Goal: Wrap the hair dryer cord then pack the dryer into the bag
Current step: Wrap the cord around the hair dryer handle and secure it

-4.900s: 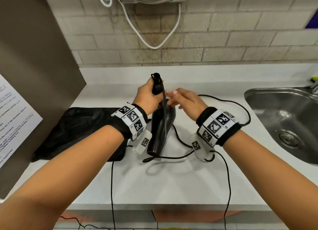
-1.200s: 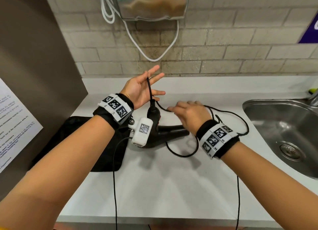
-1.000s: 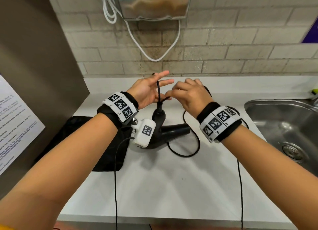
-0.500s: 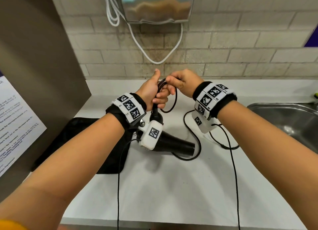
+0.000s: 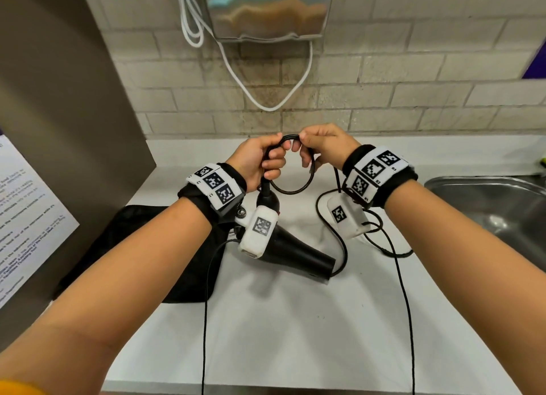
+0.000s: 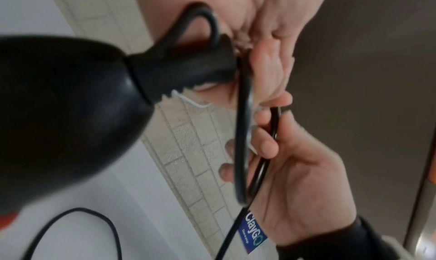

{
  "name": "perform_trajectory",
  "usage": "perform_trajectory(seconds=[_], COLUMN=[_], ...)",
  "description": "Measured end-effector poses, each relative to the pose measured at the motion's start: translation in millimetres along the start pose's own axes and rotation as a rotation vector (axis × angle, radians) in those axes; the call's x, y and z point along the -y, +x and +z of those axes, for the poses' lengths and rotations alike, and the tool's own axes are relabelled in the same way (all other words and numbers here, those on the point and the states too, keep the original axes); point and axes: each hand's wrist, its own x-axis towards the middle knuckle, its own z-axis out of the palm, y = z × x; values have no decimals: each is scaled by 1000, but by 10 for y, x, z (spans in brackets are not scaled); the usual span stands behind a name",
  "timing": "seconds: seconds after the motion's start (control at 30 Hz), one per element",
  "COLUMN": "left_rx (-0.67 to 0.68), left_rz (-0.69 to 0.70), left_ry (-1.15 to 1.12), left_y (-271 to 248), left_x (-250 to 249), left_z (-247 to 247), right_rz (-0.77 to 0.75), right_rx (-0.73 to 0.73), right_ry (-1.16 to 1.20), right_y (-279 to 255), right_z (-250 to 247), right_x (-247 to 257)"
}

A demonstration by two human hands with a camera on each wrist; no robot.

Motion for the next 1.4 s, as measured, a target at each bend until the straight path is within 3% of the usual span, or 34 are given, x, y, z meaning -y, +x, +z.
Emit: perform_trajectory(seconds=[0.3,0.43,0.57,0.77,0.93,1.2,1.4], left_rx=[56,10,-39,-3,80,126,72], left_rz=[-28,3,28,15,-39,-58,-71], left_ry=[17,32,-35,-39,-25,-50,-218], left_y=[9,33,65,93,97,112,144], left_x=[15,61,96,60,65,23,33], left_z=[26,18,-17,-35,-40,-3,-128], right_rz=[53,155,146,180,168,56,189], right_rx=[-76,-61,-47,11,-58,-120,-149], right_ry=[235,251,274,110,-70,18,-53], right_y=[-22,1,1,-36,-56,-13,-174], right_z=[-64,-51,-46,-103,-94,-10,96], right_x=[97,83,95,110,55,54,-439])
